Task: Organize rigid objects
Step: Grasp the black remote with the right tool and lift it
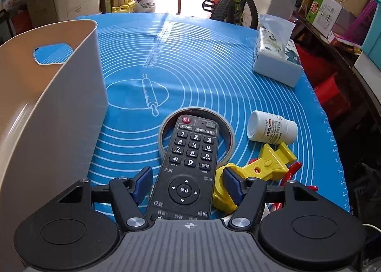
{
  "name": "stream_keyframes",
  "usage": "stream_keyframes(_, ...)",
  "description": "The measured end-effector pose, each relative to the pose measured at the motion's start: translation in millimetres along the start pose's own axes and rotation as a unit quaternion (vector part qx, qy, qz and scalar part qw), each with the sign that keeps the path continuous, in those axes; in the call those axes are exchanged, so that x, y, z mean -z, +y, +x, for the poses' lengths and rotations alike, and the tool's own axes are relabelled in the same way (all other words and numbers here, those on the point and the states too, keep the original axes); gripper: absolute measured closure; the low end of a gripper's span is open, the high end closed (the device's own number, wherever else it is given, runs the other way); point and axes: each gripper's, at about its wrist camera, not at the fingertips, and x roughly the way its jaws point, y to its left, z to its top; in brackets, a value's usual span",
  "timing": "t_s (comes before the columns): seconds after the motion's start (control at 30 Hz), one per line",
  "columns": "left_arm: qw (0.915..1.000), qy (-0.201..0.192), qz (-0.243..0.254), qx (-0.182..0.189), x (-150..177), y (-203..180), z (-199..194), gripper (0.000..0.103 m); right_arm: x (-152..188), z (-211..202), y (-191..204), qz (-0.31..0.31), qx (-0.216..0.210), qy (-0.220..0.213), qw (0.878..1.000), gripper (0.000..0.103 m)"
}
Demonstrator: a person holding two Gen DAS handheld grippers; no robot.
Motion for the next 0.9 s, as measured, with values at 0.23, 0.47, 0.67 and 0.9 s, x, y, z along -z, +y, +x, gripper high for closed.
stream_keyframes(0.23, 1.0, 0.001, 0.0, -0.001, 0, 0, 1, 0.093, 0, -6, -2, -0.011, -0.01, -0.008, 1.0, 0.049)
stream_keyframes(0.47, 1.0, 0.001, 0.0, -0.001, 0, -1, 0, 0.093, -1, -18, -2, -0.017, -0.014, -0.029, 0.999, 0.049)
stream_keyframes(0.67, 1.0, 0.001, 0.0, -0.001, 0, -2, 1, 0.093, -6, -30, -12, 0.001, -0.019, -0.047, 0.999, 0.049)
stream_keyframes(0.9, 1.0, 0.002, -0.001, -0.001, 0, 0, 1, 0.093, -15, -60, -15, 0.011, -0.037, -0.091, 0.995, 0.049)
